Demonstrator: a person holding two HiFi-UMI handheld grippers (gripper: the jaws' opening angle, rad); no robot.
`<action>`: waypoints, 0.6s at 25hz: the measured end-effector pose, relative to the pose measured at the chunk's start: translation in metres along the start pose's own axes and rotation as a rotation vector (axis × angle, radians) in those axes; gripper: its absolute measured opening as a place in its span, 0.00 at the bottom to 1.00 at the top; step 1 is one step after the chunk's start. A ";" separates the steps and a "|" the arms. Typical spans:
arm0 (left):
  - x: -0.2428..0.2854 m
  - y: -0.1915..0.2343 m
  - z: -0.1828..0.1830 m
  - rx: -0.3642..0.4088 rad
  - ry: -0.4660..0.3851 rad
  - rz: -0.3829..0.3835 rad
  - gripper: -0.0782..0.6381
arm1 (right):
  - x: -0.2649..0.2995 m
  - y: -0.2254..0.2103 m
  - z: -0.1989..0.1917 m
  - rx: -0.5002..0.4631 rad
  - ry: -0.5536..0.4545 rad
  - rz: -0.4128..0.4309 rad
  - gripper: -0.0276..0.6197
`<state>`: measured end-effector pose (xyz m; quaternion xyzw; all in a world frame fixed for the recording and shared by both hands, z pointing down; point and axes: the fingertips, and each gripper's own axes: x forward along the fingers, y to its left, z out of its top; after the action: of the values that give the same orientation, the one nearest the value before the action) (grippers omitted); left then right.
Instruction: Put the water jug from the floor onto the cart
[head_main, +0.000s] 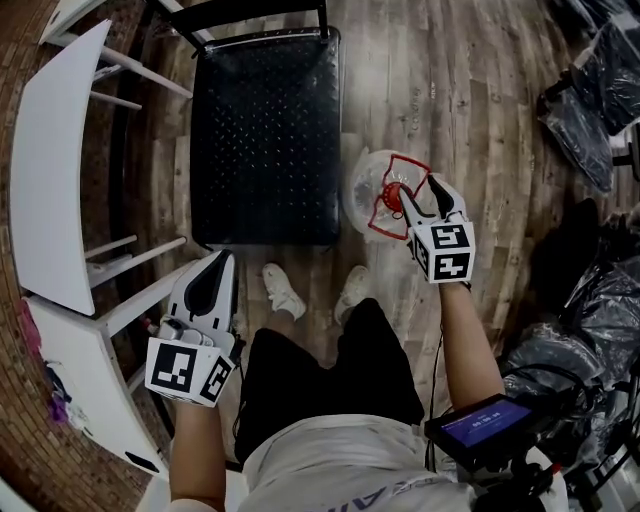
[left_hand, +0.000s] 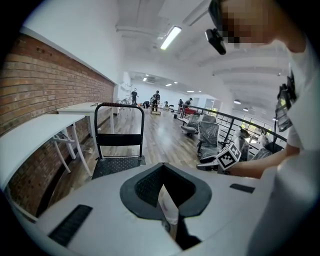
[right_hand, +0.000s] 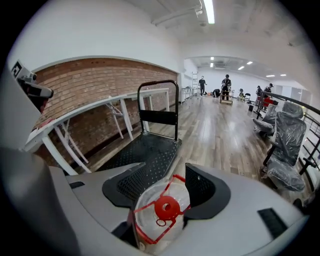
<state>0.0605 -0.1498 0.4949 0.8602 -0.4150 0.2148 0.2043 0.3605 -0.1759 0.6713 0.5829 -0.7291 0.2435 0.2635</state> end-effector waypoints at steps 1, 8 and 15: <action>0.000 0.001 -0.003 -0.001 0.001 0.000 0.11 | 0.006 0.000 -0.009 0.002 0.014 0.004 0.40; 0.007 0.003 -0.024 0.007 0.012 -0.006 0.11 | 0.052 -0.004 -0.066 -0.029 0.128 0.018 0.51; 0.004 0.006 -0.043 -0.008 0.028 0.002 0.11 | 0.083 -0.006 -0.104 -0.033 0.224 0.029 0.55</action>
<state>0.0494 -0.1328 0.5340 0.8558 -0.4137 0.2254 0.2135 0.3615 -0.1686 0.8043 0.5368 -0.7075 0.2988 0.3493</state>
